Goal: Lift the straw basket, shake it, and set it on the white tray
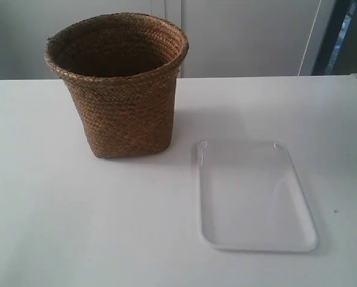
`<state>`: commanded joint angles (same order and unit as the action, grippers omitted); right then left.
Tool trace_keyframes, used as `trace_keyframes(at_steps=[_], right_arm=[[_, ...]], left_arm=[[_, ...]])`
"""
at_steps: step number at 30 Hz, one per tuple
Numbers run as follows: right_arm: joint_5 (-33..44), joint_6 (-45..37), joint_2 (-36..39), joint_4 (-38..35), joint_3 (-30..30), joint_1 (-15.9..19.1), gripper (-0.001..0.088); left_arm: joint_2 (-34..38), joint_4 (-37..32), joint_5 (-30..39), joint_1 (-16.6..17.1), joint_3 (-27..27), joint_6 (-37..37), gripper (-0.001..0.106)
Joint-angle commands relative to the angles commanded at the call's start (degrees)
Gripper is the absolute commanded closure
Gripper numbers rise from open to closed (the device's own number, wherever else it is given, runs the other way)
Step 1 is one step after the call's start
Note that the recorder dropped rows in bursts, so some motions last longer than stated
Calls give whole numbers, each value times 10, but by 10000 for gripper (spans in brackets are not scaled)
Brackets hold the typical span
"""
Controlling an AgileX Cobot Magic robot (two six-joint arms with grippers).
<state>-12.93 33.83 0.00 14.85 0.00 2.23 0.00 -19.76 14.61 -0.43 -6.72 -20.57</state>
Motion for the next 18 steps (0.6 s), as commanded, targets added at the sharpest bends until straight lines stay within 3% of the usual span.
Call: trace_keyframes(at_steps=[6,8,12,13,15,18], right_arm=[[-135,-6,0,-3,0,0,868],[-139,-6,0,-36,0,0,868],[-76,-6,0,-152,0,0,868],[-67,-6,0,-166,0,0,868],[-64,-6,0,-168,0,0,868],[-65,-6,0,-168,0,0,868]], left_arm=[[0,-2,0,0,0,0,1053],[0,-69,-23,0,0,0,1053],[0,-80,-250,0,0,11,1053],[0,-95,-311,0,-2,77,1053],[0,-80,-437,0,-4,116,1053],[0,-47,-492,0,-4,113,1053]])
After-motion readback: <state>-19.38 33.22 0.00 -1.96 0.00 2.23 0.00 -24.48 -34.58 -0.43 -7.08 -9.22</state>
